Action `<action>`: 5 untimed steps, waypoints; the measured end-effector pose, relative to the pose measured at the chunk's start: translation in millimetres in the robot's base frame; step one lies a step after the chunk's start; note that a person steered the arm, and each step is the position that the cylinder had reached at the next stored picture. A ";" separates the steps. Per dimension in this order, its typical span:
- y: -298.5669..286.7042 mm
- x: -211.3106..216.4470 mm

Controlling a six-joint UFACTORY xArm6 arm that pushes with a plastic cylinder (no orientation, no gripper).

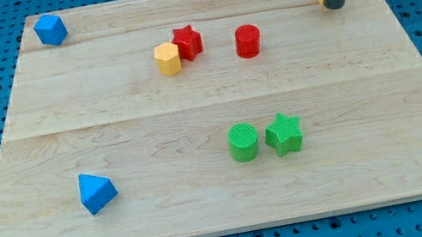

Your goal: Move the yellow heart towards the top center

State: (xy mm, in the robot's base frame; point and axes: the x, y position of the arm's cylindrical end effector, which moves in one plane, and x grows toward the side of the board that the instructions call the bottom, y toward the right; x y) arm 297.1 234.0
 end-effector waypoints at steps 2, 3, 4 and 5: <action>25.1 -30.1; -51.6 -39.0; -108.5 -42.6; -96.1 -28.2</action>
State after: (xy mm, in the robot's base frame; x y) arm 268.9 138.0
